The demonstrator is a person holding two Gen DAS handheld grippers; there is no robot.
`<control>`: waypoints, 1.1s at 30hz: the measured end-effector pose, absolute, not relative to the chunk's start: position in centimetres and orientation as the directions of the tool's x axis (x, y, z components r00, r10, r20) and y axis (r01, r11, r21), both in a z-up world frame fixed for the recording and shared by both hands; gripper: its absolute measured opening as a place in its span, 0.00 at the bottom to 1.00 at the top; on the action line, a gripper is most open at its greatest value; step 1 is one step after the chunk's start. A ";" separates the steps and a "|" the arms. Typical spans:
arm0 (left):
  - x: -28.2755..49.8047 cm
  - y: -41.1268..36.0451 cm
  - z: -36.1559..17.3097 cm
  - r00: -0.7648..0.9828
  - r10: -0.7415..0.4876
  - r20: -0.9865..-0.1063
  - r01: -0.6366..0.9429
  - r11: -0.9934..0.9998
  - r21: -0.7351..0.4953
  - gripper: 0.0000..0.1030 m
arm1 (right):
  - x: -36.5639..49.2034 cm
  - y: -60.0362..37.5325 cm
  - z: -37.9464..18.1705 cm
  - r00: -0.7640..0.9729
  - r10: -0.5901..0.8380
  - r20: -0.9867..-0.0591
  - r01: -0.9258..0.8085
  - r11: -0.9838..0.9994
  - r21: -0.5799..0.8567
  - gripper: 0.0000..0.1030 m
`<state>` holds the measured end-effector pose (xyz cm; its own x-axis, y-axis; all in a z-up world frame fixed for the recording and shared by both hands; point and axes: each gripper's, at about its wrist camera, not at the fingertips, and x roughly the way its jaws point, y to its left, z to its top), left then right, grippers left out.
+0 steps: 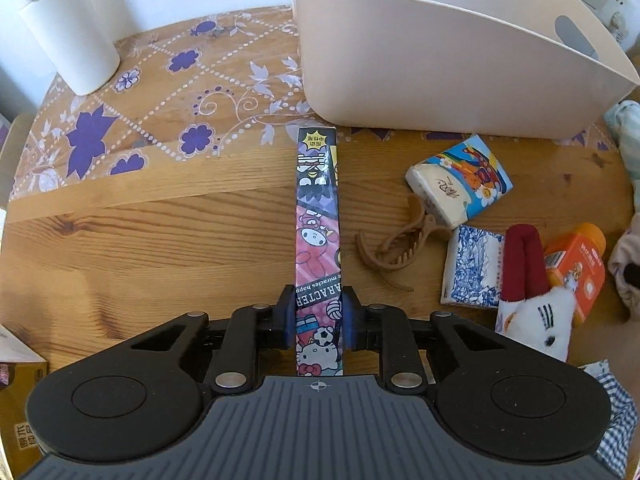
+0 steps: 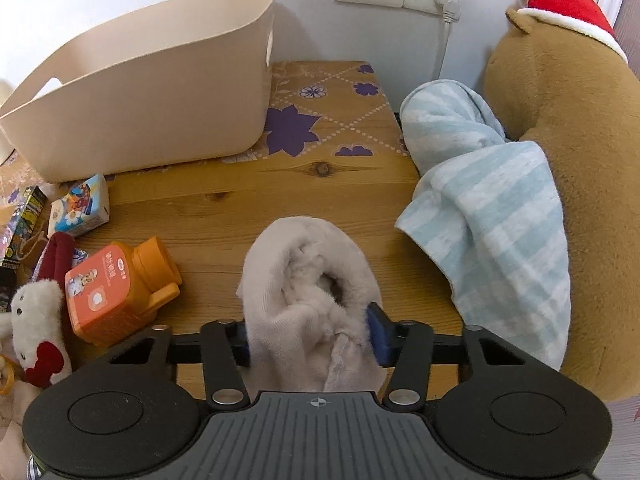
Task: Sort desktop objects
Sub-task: 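Grasp the patterned candy box with left tool while right grasps beige scrunchie, then carry the candy box and scrunchie over the cream bin with both tools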
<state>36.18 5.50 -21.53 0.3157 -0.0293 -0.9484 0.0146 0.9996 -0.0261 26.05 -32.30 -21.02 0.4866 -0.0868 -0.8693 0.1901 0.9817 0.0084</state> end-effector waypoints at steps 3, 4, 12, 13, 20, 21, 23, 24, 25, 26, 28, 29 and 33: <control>35.9 5.5 -21.0 0.359 -0.009 -0.933 0.029 1.000 0.001 0.22 | 25.9 -32.4 -20.7 0.494 -0.082 -0.866 0.189 0.982 0.015 0.40; 35.7 5.5 -20.6 0.374 -0.010 -0.927 0.031 1.000 0.001 0.22 | 25.8 -32.4 -20.5 0.497 -0.081 -0.864 0.191 0.981 0.018 0.39; 35.0 5.9 -19.5 0.406 -0.017 -0.914 0.009 1.000 -0.015 0.22 | 25.3 -32.2 -18.8 0.539 -0.083 -0.838 0.189 0.982 0.024 0.37; 34.8 6.1 -19.5 0.403 -0.020 -0.915 -0.002 1.000 -0.022 0.22 | 25.2 -32.2 -18.4 0.548 -0.081 -0.833 0.189 0.982 0.028 0.37; 33.6 7.2 -18.1 0.437 -0.024 -0.899 -0.022 0.999 -0.038 0.22 | 24.6 -31.8 -16.1 0.614 -0.047 -0.788 0.153 0.986 0.060 0.36; 33.6 7.4 -17.7 0.448 -0.025 -0.894 -0.024 0.999 -0.039 0.22 | 24.5 -31.7 -15.6 0.625 -0.044 -0.779 0.144 0.988 0.059 0.36; 33.4 7.7 -16.8 0.468 -0.022 -0.883 -0.032 0.999 -0.042 0.22 | 24.4 -31.3 -14.7 0.642 -0.060 -0.764 0.130 0.991 0.031 0.36; 33.4 8.0 -16.3 0.479 -0.022 -0.878 -0.040 0.998 -0.046 0.22 | 24.4 -31.1 -14.2 0.652 -0.066 -0.755 0.125 0.992 0.020 0.36; 33.4 8.2 -15.9 0.486 -0.022 -0.874 -0.046 0.998 -0.050 0.22 | 24.5 -31.0 -13.7 0.664 -0.065 -0.745 0.119 0.993 0.020 0.36; 33.4 8.4 -15.5 0.493 -0.021 -0.870 -0.053 0.997 -0.054 0.22 | 24.5 -30.9 -13.3 0.673 -0.060 -0.737 0.116 0.993 0.025 0.36; 33.5 8.8 -14.7 0.505 -0.023 -0.863 -0.063 0.996 -0.064 0.22 | 24.7 -30.8 -12.5 0.690 -0.051 -0.722 0.107 0.994 0.032 0.36; 33.5 8.9 -14.4 0.513 -0.024 -0.858 -0.066 0.996 -0.067 0.22 | 24.9 -30.7 -12.1 0.699 -0.047 -0.714 0.100 0.994 0.033 0.36; 33.6 9.1 -12.9 0.545 -0.034 -0.837 -0.072 0.994 -0.087 0.22 | 25.5 -30.3 -10.7 0.730 -0.039 -0.682 0.082 0.996 0.032 0.36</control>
<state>33.63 9.07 -12.89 0.5454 -0.0343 -0.8375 -0.0718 0.9936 -0.0875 25.53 -30.30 -10.74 0.7302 -0.0387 -0.6822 0.0823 0.9961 0.0315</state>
